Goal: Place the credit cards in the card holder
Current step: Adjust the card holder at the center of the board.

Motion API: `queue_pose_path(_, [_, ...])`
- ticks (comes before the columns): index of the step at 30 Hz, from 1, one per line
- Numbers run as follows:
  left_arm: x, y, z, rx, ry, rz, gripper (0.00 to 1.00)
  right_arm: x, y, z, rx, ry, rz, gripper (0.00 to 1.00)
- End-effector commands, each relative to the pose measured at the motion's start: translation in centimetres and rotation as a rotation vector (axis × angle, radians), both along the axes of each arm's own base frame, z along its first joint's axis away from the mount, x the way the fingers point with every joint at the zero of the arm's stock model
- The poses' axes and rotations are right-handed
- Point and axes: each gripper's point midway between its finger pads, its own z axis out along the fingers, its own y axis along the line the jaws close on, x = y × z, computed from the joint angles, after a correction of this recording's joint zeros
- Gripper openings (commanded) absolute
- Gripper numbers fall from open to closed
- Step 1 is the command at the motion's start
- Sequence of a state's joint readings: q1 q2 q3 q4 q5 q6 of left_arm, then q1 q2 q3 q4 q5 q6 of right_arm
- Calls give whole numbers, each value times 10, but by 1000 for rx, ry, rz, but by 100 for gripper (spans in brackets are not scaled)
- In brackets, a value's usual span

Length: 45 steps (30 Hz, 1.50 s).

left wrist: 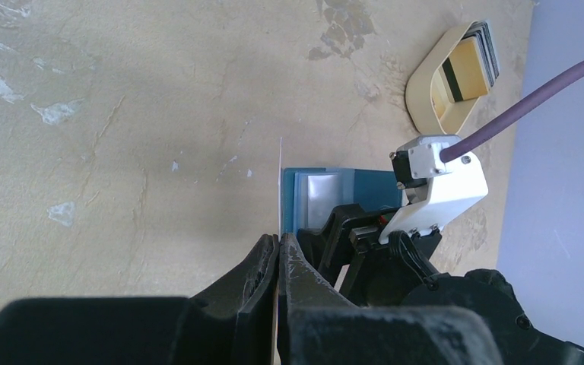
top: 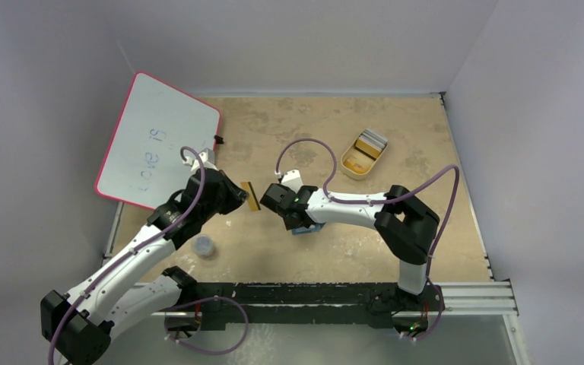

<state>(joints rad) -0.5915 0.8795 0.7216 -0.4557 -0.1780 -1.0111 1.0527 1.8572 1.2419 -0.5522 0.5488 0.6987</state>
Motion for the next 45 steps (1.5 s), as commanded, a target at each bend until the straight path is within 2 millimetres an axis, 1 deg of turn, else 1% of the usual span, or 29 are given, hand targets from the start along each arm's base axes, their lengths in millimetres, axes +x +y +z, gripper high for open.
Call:
queue_pose_path(1, [6,-6,8,-32,-35,-9,0,5,-3,11,23,-33,-22,58])
queue_pose_path(5, [5,-6,8,-33,-36,-10,0,5,-7,3,19,-15,-26,60])
queue_pose_path(8, [5,-6,9,-31,-37,-9,0,5,-11,-1,8,-14,-41,57])
queue_pose_path(15, [6,-6,10,-33,-40,-8,0,8,-16,4,0,-35,-59,43])
queue_pose_path(19, [6,-6,9,-33,-39,-9,0,9,-20,4,-22,-40,-75,31])
queue_pose_path(22, [6,-7,9,-35,-38,-9,0,11,-24,10,-38,-60,-92,24])
queue_pose_path(25, [6,-7,9,-34,-39,-9,0,13,-29,18,-57,-79,-106,21])
queue_pose_path(29, [6,-7,8,-36,-37,-10,0,14,-35,25,-77,-96,-118,21])
queue_pose_path(34, [6,-8,7,-35,-33,-12,0,16,-42,23,-107,-106,-127,24])
queue_pose_path(38, [6,-7,6,-33,-33,-11,0,22,-46,24,-93,-99,-110,25])
queue_pose_path(42, [6,-6,3,-24,-28,-8,0,32,-41,30,34,-78,-59,41])
queue_pose_path(45, [7,-5,-2,-14,-20,-3,0,41,-42,32,129,-64,-25,49])
